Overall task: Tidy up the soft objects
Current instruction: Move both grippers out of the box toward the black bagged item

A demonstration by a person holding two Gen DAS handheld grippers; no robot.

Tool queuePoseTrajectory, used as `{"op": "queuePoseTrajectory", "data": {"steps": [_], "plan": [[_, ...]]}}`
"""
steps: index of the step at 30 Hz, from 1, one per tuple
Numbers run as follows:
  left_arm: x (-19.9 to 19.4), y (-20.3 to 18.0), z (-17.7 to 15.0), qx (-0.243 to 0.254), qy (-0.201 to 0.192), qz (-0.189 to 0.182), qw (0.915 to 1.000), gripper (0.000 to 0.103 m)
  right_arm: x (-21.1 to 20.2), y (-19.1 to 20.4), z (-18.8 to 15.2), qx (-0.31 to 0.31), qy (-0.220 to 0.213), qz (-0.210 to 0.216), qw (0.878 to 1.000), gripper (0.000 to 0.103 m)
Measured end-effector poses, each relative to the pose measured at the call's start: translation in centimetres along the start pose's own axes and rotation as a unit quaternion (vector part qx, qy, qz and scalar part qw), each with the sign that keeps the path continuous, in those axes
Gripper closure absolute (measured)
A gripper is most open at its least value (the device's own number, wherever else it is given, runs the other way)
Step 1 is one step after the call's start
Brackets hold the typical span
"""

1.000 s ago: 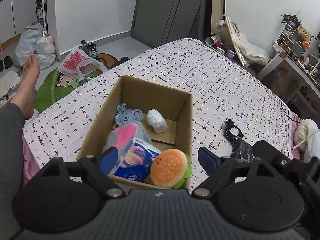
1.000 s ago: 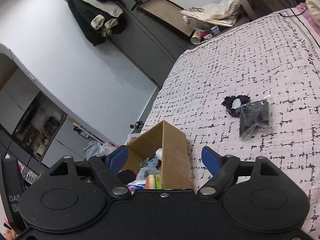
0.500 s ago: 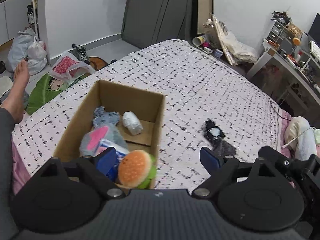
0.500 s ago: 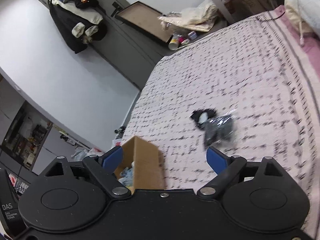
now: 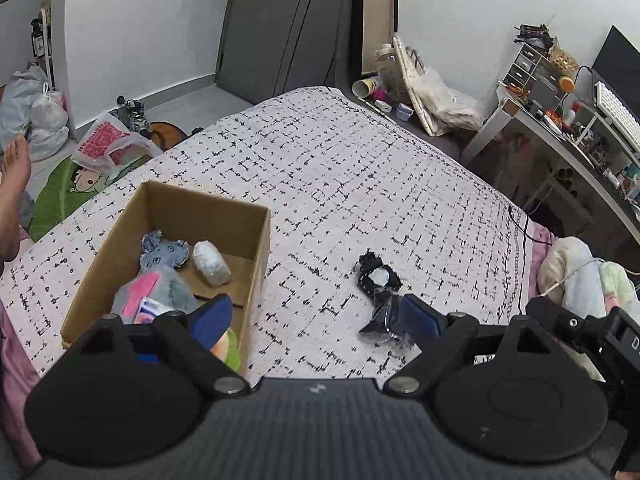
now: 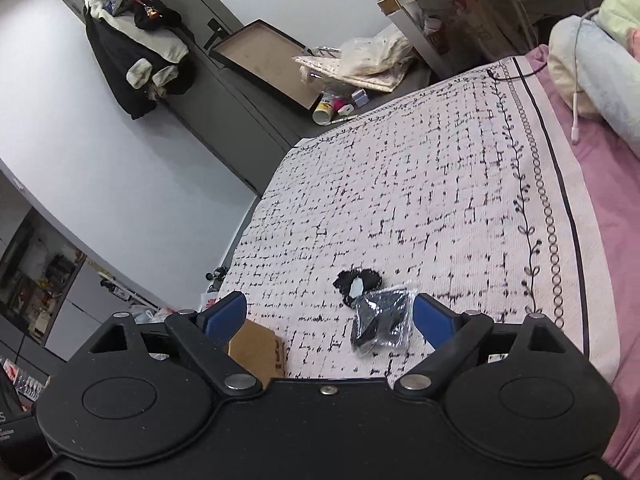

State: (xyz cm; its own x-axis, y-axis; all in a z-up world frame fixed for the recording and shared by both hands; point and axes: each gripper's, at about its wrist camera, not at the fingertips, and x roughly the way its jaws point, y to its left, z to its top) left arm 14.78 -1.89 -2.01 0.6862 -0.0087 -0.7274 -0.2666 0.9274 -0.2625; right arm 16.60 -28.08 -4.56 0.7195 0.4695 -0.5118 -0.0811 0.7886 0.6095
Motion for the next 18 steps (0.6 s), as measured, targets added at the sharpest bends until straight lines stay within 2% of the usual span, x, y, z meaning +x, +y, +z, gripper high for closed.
{"op": "queuePoseTrajectory", "data": {"steps": [12, 18], "plan": [[2.3, -2.6, 1.0, 0.000, 0.006, -0.014, 0.9999, 0.013, 3.0, -1.3, 1.6, -0.008, 0.038, -0.001, 0.999, 0.013], [4.5, -3.5, 0.8, 0.002, 0.012, -0.024, 0.9996, 0.013, 4.9, -3.7, 0.5, 0.034, 0.045, 0.011, 0.998, 0.018]]}}
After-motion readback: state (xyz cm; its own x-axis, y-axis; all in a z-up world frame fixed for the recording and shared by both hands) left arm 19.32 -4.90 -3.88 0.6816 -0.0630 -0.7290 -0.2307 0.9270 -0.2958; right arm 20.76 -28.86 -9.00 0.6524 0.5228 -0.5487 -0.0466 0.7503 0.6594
